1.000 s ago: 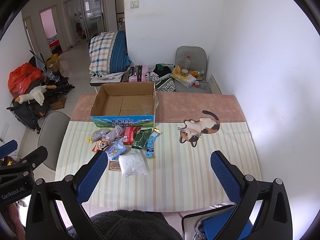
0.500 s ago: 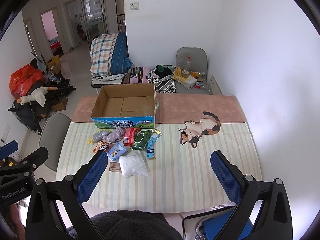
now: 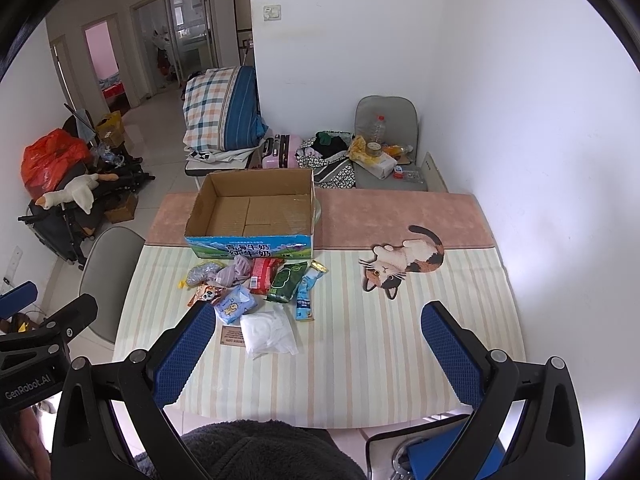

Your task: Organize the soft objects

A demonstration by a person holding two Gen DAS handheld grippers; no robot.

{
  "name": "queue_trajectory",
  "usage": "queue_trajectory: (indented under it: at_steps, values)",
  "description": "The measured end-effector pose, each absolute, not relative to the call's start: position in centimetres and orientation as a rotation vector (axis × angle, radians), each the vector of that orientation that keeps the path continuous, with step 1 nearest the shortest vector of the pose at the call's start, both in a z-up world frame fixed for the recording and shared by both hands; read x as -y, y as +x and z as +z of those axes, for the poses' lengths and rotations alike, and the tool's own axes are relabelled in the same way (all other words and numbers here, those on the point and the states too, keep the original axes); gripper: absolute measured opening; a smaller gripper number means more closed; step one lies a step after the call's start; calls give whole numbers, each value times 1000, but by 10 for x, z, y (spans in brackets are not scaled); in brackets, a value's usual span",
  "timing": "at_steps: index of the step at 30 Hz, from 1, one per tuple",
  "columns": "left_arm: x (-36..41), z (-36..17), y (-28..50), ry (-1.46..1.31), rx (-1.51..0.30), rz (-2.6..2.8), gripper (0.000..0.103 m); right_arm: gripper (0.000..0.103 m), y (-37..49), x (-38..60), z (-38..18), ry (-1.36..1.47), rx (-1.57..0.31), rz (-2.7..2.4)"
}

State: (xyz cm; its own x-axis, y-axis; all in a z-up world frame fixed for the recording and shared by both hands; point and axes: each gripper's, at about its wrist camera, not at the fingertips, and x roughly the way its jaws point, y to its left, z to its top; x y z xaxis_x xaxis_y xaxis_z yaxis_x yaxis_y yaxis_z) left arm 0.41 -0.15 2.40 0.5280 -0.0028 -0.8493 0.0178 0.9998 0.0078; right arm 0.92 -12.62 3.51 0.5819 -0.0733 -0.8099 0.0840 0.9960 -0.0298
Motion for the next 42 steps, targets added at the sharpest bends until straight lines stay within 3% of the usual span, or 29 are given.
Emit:
queue_trajectory:
  at_steps: [18,23,29,33,42]
  values:
    - [-1,24,6,15,-1014,-12,103,103,14,123,37,10,-942,-81]
    - [-14,0,35,76,-995,75,103,103,35,120,24,-16,-943,-77]
    - [-36,-85,82,166,-1101,202,103,103,120,122,-92,92,-1274,7]
    - [-50,-144,101,191,-1198,252,103,103,156,134,-213,433,-1560,-30]
    - [-71,-233,135,220,-1351,260,103,103,178,118,-390,926,-1763,-279]
